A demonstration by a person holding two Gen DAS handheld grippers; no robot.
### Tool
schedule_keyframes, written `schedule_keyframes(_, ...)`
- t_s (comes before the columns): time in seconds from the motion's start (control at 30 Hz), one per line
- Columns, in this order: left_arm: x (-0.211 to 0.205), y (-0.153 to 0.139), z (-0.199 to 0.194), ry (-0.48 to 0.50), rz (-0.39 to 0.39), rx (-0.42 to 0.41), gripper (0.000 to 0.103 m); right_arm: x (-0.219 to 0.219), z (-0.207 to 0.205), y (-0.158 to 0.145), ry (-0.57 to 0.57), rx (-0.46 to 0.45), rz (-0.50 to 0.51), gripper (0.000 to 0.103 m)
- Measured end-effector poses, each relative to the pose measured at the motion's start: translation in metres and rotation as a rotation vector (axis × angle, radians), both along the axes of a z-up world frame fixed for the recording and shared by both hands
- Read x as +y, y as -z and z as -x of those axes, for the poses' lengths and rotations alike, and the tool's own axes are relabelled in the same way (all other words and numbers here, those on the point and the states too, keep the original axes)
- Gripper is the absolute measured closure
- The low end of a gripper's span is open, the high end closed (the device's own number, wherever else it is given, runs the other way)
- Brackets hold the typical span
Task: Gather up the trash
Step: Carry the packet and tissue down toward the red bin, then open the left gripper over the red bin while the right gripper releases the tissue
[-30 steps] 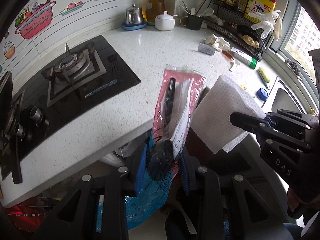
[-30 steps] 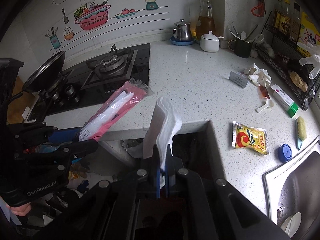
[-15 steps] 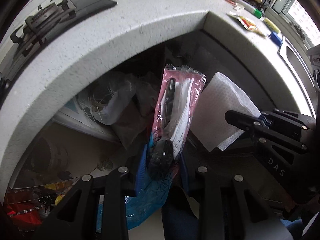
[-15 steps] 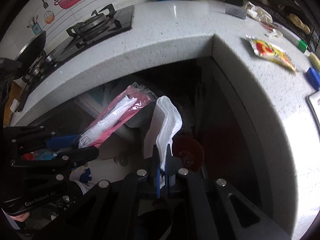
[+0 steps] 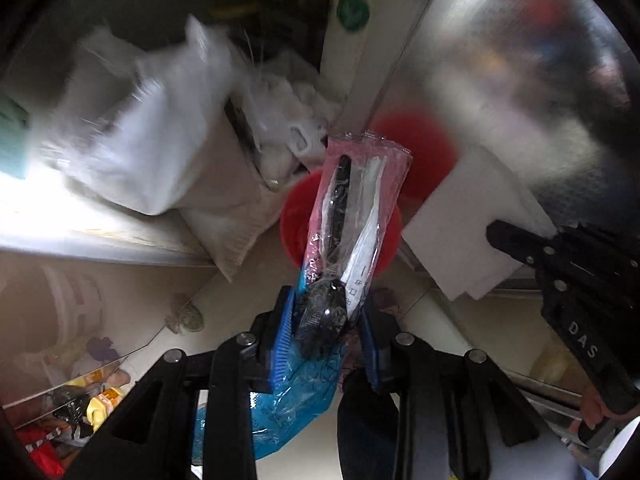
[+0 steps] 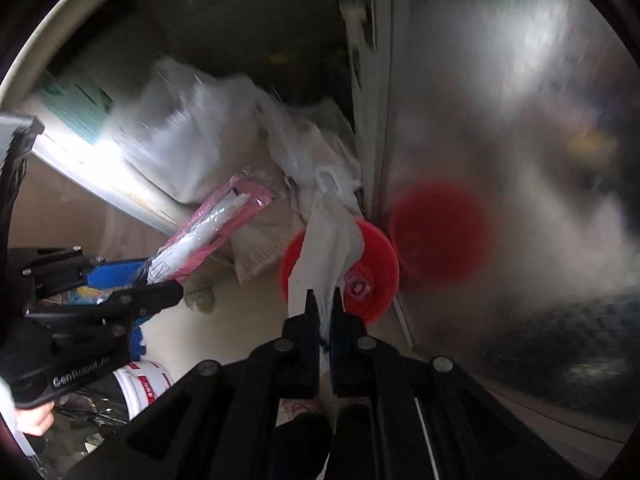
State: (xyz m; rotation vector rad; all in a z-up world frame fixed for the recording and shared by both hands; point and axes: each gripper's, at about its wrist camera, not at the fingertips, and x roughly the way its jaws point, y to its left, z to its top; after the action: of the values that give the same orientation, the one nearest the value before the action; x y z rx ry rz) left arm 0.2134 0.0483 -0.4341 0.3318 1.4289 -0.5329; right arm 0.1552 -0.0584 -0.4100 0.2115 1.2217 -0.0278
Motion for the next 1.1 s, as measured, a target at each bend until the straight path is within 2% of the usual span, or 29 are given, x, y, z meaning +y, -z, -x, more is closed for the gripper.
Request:
schedule_keyframes(0.2,-0.014,0.071,-0.016,0.043,-0.015,0.040,0.075,-0.014,-0.008,0.060,0.024,0.036,0.009,0.100)
schedule_keyframes(0.4,-0.033,0.116,-0.027,0.096,-0.021,0.054,0.075,-0.035,-0.012,0.099,0.055,0.062,0.007,0.100)
schedule_keyframes(0.43,-0.035,0.119,-0.029,0.099,-0.013,0.061,0.074,-0.036,-0.013,0.103,0.056,0.067,0.009,0.100)
schedule_keyframes(0.53,-0.038,0.124,-0.034,0.110,0.006,0.064,0.065,-0.039,-0.016,0.107,0.040,0.067,0.009,0.100)
schedule_keyframes(0.77,-0.039,0.117,-0.035,0.116,-0.001,0.031,0.024,-0.042,-0.026,0.117,-0.008,0.065,-0.012,0.100)
schedule_keyframes(0.9,-0.033,0.115,-0.038,0.118,-0.009,0.015,0.022,-0.039,-0.030,0.121,-0.043,0.077,-0.048,0.100)
schedule_keyframes(1.1,-0.018,0.115,-0.040,0.066,-0.024,0.003,0.022,-0.028,-0.040,0.129,-0.091,0.087,-0.023,0.100)
